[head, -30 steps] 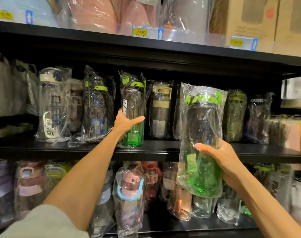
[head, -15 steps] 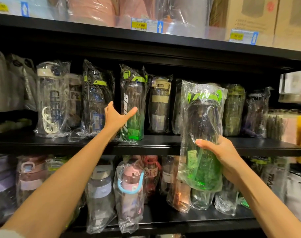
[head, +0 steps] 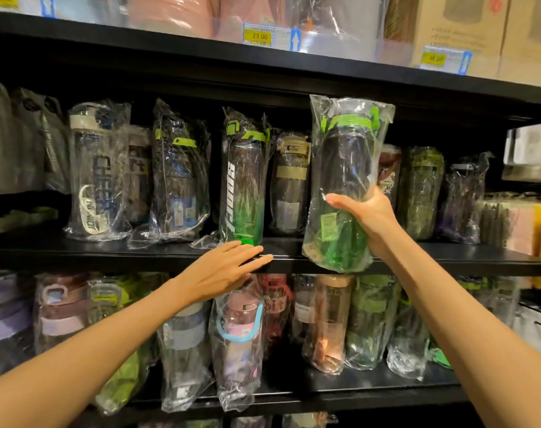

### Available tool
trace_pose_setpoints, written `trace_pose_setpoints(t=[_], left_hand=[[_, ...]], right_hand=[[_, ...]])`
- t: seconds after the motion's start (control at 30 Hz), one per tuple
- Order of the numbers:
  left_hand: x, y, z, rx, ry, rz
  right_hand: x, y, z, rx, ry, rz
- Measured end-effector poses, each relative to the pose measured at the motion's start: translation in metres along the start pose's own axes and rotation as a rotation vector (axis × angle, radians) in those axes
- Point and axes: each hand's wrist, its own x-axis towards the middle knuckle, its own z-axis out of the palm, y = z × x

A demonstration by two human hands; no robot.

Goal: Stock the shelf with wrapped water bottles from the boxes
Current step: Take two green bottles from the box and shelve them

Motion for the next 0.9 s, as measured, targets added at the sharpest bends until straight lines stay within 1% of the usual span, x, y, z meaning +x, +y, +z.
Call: trace_pose_setpoints(t=[0.07, 0.13, 0.23, 0.47, 0.6, 0.83, 0.9], left_hand=[[0.001, 0.002, -0.001, -0.002, -0.015, -0.005], [0.001, 0.003, 0.000, 0.007, 0.017, 0.007], [-0.003, 0.002, 0.003, 0.002, 0.060, 0.033], [-0.006, 0.007, -0.011, -0.019, 0.043, 0.031], [-0.006, 0.007, -0.012, -0.031, 0.034, 0.022], [-0.006, 0.010, -0.015, -0.024, 0.088, 0.031], [-0.006, 0.011, -0.016, -0.030, 0.074, 0.020]], right_hand=[[0.016, 0.001, 0.011, -0.023, 0.030, -0.031], [0.027, 0.004, 0.023, -0.040, 0.066, -0.048], [0.041, 0.013, 0.043, -0.025, 0.098, -0.038], [0.055, 0.041, 0.081, -0.039, 0.163, 0.009], [0.063, 0.045, 0.089, -0.056, 0.150, 0.007], [0.071, 0.048, 0.094, -0.115, 0.118, 0.036], [0.072, 0.049, 0.095, -0.127, 0.121, 0.028]])
